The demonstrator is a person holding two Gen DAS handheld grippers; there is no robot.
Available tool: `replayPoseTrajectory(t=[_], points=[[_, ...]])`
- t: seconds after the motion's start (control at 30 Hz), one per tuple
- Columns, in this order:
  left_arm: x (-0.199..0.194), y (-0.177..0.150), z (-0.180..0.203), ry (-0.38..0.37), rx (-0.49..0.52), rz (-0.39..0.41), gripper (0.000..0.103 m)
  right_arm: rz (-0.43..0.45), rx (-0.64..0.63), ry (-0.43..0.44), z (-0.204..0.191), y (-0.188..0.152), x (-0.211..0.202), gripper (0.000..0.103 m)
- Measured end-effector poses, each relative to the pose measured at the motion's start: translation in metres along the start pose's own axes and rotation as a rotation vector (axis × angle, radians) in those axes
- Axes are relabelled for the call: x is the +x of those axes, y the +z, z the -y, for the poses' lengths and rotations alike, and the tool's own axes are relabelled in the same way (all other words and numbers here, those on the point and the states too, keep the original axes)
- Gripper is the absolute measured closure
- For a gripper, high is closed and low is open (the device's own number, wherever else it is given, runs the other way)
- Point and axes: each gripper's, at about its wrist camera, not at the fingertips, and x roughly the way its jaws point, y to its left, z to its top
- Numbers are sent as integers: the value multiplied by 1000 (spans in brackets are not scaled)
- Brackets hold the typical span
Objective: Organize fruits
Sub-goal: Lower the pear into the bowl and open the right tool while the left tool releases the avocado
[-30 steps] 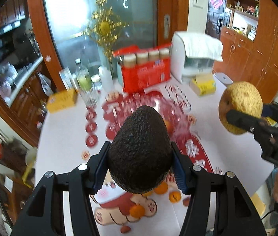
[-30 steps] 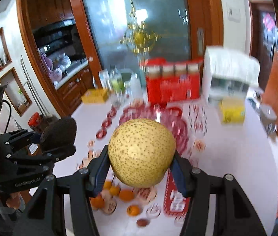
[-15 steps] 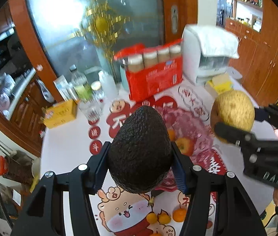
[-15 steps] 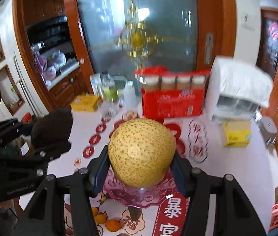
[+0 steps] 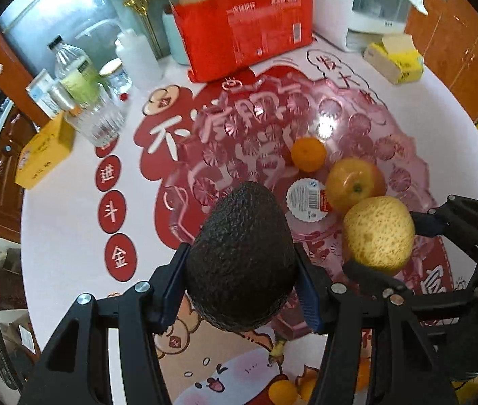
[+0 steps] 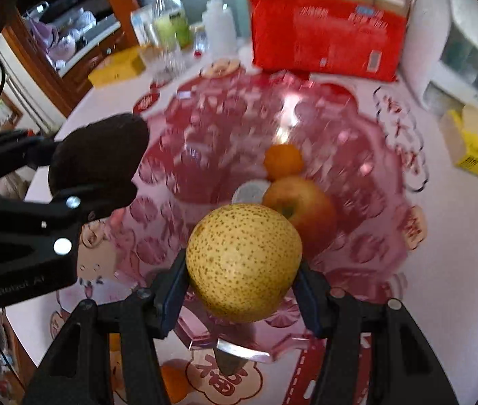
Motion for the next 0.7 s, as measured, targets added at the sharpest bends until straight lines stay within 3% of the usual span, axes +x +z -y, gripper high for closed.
replayPoseTrajectory(t=[0.23, 0.7], points=[[15, 3, 2, -19, 19, -13, 47, -9, 8, 30, 2, 0, 18, 45], [40, 8, 6, -32, 33, -39, 46, 43, -23, 9, -3, 6, 30, 44]])
